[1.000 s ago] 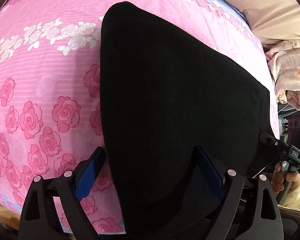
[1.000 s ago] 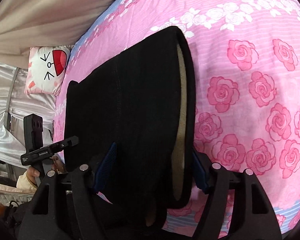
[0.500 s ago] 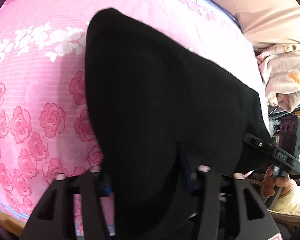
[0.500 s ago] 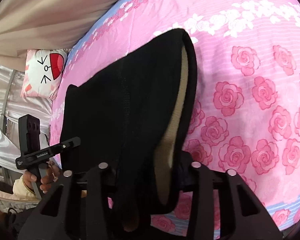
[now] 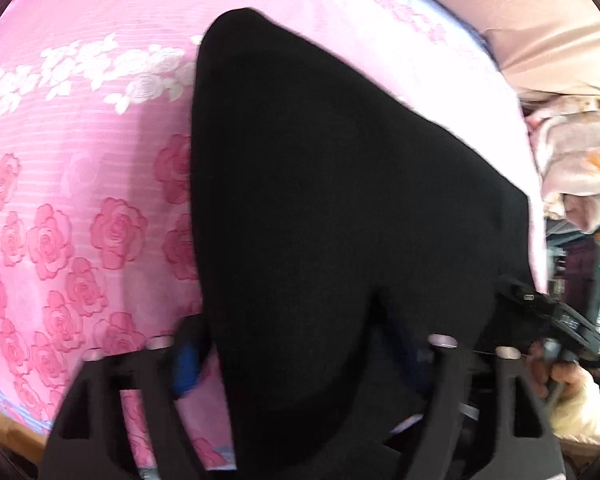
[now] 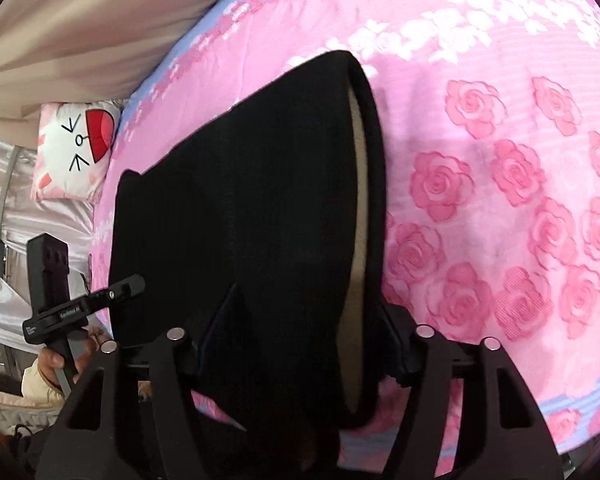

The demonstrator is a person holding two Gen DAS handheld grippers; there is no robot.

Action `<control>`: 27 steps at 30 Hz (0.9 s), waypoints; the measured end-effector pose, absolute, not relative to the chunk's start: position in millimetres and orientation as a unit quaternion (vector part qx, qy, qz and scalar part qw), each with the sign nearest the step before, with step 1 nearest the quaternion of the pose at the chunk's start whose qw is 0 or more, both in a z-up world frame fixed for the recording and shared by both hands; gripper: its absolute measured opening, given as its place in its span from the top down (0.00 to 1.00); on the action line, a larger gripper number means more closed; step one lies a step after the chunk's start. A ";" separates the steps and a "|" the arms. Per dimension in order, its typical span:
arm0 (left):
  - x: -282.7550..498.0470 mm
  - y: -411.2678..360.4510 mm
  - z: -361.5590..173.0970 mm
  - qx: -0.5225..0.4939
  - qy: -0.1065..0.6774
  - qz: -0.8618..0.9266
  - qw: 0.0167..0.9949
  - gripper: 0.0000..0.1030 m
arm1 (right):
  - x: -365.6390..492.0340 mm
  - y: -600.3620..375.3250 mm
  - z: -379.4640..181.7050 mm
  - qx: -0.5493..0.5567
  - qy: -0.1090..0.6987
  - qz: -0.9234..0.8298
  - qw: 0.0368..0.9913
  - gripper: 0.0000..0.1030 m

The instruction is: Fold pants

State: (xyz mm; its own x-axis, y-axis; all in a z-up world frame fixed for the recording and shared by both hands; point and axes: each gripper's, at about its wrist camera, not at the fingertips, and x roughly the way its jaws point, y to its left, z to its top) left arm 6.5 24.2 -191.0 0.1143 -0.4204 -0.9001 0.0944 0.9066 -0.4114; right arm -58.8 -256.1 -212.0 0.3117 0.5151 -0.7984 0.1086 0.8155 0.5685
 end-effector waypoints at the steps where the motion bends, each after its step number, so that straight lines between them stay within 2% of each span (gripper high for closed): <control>1: 7.0 21.5 -190.3 -0.121 0.640 -0.176 0.738 0.25 | -57.4 -252.8 -211.7 0.268 0.571 0.136 0.764 0.48; 3: 9.0 14.6 -187.8 -0.116 0.636 -0.193 0.739 0.40 | -55.2 -255.2 -211.6 0.283 0.570 0.144 0.758 0.63; 5: 9.6 13.6 -181.7 -0.112 0.631 -0.196 0.742 0.55 | -56.7 -257.4 -204.6 0.284 0.565 0.150 0.760 0.66; 7: 11.9 17.3 -172.9 -0.130 0.631 -0.200 0.738 0.62 | -60.8 -257.1 -192.9 0.294 0.554 0.158 0.763 0.68; 13: 1.6 33.0 -144.0 -0.155 0.628 -0.228 0.728 0.65 | -77.9 -261.2 -156.5 0.302 0.549 0.176 0.759 0.69; 20: -14.1 29.3 -160.3 -0.132 0.650 -0.228 0.713 0.65 | -88.9 -267.0 -187.3 0.304 0.589 0.158 0.732 0.69; 27: -15.0 27.6 -129.3 -0.111 0.626 -0.247 0.731 0.66 | -89.8 -266.2 -153.8 0.293 0.568 0.180 0.748 0.69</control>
